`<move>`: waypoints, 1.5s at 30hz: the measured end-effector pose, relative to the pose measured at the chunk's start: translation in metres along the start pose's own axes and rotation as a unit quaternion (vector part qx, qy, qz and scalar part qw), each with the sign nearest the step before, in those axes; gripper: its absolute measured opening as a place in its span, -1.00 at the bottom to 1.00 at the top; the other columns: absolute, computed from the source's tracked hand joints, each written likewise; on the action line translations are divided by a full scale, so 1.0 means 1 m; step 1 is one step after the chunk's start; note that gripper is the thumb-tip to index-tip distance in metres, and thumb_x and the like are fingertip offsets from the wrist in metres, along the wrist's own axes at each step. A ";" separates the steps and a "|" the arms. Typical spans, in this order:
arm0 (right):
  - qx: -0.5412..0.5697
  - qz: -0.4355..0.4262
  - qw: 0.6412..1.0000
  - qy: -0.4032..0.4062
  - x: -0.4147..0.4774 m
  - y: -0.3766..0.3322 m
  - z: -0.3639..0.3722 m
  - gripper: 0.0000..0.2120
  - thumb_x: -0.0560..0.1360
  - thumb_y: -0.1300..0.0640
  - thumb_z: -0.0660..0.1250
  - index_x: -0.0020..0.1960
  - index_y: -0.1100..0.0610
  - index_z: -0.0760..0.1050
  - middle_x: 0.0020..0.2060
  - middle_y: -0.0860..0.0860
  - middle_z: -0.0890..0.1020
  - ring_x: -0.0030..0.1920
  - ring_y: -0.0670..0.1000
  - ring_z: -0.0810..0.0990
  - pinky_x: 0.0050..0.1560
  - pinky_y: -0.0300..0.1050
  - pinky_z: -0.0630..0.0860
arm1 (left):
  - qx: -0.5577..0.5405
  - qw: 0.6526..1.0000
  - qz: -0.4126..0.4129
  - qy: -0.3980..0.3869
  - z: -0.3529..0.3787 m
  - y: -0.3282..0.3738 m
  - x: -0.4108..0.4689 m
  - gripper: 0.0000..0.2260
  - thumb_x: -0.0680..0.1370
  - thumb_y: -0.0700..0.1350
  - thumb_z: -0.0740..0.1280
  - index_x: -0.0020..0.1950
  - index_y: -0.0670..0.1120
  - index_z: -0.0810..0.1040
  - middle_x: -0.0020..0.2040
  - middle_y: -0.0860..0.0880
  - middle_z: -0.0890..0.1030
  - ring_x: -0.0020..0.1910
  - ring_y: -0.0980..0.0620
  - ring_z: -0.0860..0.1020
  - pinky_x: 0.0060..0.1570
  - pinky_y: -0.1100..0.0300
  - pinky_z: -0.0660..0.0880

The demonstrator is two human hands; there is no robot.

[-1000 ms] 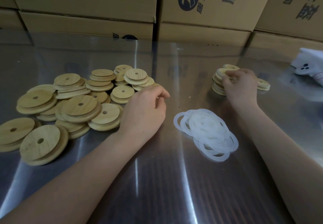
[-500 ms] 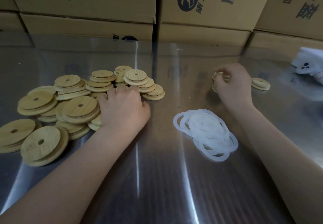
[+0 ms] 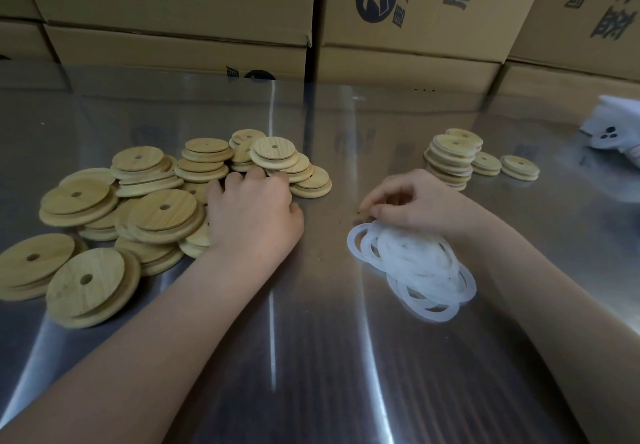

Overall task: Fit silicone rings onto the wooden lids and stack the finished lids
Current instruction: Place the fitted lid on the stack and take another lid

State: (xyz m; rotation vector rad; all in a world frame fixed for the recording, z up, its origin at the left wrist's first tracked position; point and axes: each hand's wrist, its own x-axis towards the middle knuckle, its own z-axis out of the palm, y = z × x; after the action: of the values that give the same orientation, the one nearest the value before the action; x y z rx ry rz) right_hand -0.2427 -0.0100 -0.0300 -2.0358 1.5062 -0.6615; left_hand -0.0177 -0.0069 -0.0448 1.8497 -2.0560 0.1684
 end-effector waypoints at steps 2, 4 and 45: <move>-0.009 -0.011 1.000 -0.019 0.000 -0.001 0.000 -0.90 0.47 0.17 0.45 -0.07 0.00 0.71 -0.27 -0.29 0.61 -0.29 -0.30 0.54 -0.28 -0.47 0.40 | -0.002 1.000 0.006 0.005 0.000 0.001 0.000 -0.78 0.54 0.01 0.27 0.13 -0.02 0.58 0.08 -0.07 0.59 0.10 -0.16 0.50 0.15 -0.02 0.34; -0.020 -0.016 0.999 -0.030 0.000 -0.002 0.001 -0.91 0.46 0.14 0.48 -0.07 -0.02 0.71 -0.25 -0.28 0.57 -0.27 -0.28 0.53 -0.26 -0.46 0.40 | -0.003 1.000 0.012 0.011 0.000 0.001 -0.001 -0.80 0.54 0.00 0.27 0.11 -0.03 0.58 0.06 -0.07 0.59 0.08 -0.16 0.51 0.17 -0.03 0.34; 0.025 -0.110 0.985 0.132 0.000 -0.013 0.009 -0.91 0.49 0.27 0.43 -0.15 0.12 0.57 -0.22 0.00 0.64 -0.15 0.03 0.62 -0.06 -0.06 0.57 | -0.244 0.967 0.070 -0.026 0.007 0.018 -0.011 -0.62 0.54 -0.09 0.35 0.36 -0.04 0.48 0.27 -0.01 0.50 0.27 -0.03 0.44 0.18 0.12 0.40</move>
State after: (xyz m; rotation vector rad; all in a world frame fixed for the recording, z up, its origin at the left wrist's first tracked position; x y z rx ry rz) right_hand -0.2271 -0.0060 -0.0280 -2.1605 1.3973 -1.0835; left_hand -0.0363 0.0038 -0.0525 1.4220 -2.0286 -0.3278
